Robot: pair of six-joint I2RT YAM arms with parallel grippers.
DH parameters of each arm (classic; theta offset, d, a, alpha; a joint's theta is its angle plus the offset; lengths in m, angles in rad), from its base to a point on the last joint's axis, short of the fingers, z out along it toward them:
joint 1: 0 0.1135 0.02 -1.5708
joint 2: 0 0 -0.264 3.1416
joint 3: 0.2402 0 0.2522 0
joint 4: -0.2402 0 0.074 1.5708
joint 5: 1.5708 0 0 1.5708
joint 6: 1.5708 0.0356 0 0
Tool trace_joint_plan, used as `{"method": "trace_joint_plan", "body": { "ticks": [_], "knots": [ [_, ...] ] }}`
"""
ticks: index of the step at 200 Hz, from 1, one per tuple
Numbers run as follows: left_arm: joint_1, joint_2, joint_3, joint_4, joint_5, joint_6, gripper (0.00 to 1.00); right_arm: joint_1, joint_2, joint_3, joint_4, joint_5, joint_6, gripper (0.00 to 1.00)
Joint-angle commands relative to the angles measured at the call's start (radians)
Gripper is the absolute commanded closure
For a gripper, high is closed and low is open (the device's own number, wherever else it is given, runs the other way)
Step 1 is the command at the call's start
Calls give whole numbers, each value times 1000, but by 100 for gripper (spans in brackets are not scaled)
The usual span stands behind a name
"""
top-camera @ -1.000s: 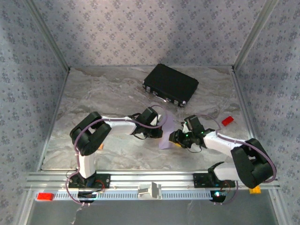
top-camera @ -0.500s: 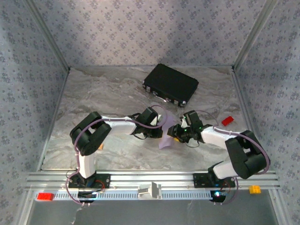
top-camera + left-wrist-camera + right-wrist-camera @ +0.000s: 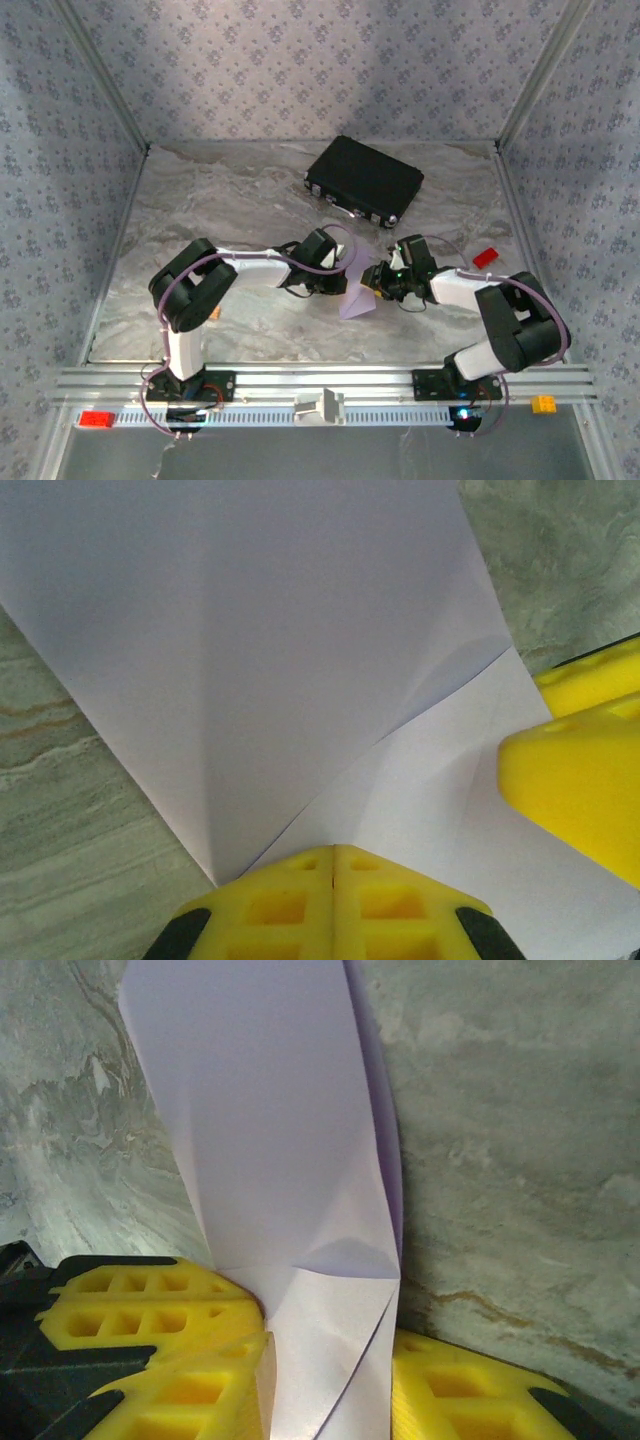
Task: Fold a paper plane with a square sheet of paper (pick it up from the middle)
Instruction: Turn over the paper at the center of the table.
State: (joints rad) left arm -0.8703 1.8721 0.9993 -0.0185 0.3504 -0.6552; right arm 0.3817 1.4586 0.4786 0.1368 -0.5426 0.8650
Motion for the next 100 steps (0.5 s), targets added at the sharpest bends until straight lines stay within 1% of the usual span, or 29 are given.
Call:
{"method": "trace_joint_plan", "body": {
  "ticks": [1,22,46,100],
  "knots": [
    [0,-1,-34,-51,-13,2,98,-12,20,-20,34,-25,11,69],
    [0,-4,-39,-47,-11,-1,98,-29,28,-26,45,-42,-12,73],
    [-1,-6,-54,-30,-9,-8,98,-47,27,-42,88,-63,-3,76],
    [0,-5,-54,-23,-7,-14,98,-59,34,-62,138,-65,11,78]
  ]
}}
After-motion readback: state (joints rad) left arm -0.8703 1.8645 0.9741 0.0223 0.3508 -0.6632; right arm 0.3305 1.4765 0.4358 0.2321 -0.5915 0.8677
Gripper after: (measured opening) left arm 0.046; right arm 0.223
